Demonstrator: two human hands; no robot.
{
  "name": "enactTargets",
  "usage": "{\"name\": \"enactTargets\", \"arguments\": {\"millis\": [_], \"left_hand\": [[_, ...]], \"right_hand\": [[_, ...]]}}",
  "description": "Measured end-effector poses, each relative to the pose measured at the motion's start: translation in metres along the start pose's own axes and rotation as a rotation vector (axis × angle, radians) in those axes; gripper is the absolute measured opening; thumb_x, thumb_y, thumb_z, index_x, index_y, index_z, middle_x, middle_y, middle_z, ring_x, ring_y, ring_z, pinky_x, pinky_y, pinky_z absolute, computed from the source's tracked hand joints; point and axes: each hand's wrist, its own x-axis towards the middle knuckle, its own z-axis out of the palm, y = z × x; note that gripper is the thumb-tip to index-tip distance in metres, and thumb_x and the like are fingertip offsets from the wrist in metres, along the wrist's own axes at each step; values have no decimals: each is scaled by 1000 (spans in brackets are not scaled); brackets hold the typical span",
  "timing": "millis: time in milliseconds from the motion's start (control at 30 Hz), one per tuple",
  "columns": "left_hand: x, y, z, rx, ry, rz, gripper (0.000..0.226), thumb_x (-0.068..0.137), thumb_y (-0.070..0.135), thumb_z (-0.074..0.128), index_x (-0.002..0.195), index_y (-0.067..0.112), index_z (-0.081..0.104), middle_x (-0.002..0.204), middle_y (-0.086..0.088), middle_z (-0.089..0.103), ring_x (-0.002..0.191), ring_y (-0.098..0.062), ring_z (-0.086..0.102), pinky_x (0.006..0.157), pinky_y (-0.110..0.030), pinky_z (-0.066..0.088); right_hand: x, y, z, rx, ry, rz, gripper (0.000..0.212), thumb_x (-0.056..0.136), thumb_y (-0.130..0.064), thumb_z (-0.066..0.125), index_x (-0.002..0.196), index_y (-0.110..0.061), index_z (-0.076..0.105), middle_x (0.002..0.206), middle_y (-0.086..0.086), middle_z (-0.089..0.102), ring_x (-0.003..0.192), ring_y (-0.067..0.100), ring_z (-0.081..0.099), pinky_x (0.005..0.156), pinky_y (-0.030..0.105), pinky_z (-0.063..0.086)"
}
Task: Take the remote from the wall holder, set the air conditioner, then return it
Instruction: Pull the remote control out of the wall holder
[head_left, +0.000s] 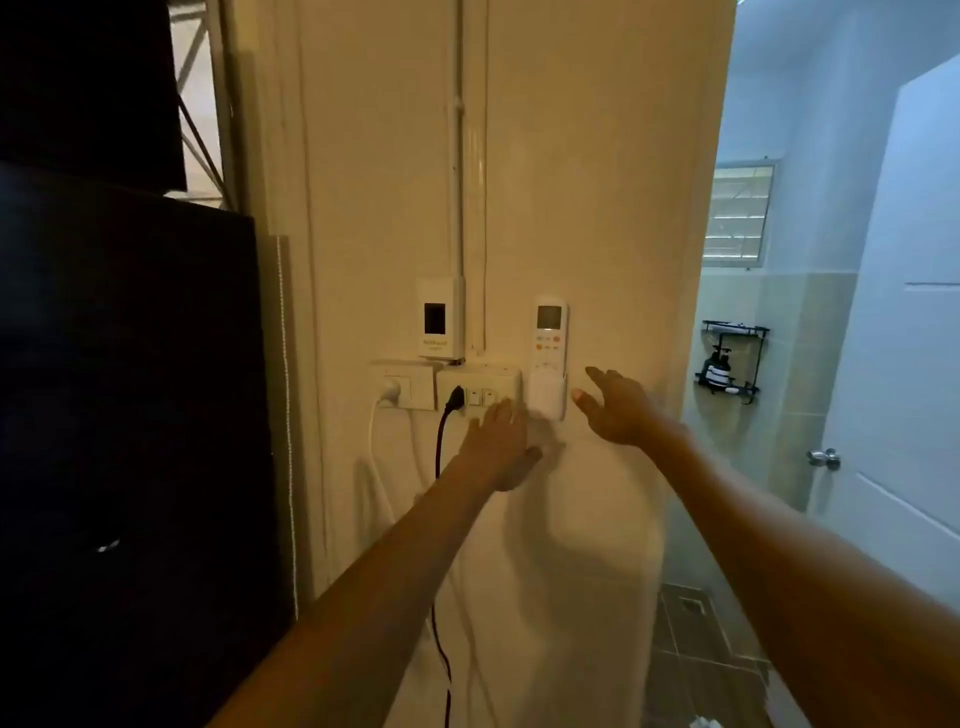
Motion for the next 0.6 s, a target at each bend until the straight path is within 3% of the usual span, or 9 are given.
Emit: {"name": "enactTargets", "arguments": {"millis": [100,267,367,433,500,600], "left_hand": [[10,11,19,-48,90,83,63,92,35,48,143,10,19,154,-16,19,140,-32,20,113,-47,24],[33,16,50,-147,271,90,69,94,33,46,146,5,10,156,-19,12,144,-32,12,116,-42,16],[48,23,61,-219,373,70,66,94,38,31,145,1,12,154,-23,13,144,-33,11,116,-41,16],[62,26,69,-239,453,24,69,89,42,21,143,-1,20,151,-24,23,142,-36,17,114,-46,23],[77,28,78,-254,501,-20,64,90,40,33,139,-1,31,146,-23,36,137,-36,28,109,-48,30],[92,29,91,-280,615,-56,59,92,40,36,138,2,34,144,-19,41,134,-35,36,108,-46,23]], "right_hand": [[19,-5,-3,148,103,2,60,93,-43,38,144,-13,28,150,13,36,136,32,35,109,44,30],[45,-10,-16,355,215,25,53,91,-40,47,137,-13,44,137,14,52,124,31,49,106,45,38],[67,-6,-20,501,260,49,49,88,-43,51,128,-15,54,124,13,63,113,29,58,100,47,45],[80,-3,-18,567,290,39,44,85,-44,55,118,-17,61,113,11,70,102,25,65,94,46,50],[91,-2,-14,645,313,21,38,83,-41,59,109,-14,65,102,11,73,91,24,69,88,46,54],[103,-2,-8,735,347,-1,34,83,-37,62,103,-11,68,94,11,74,83,24,71,83,47,57]]}}
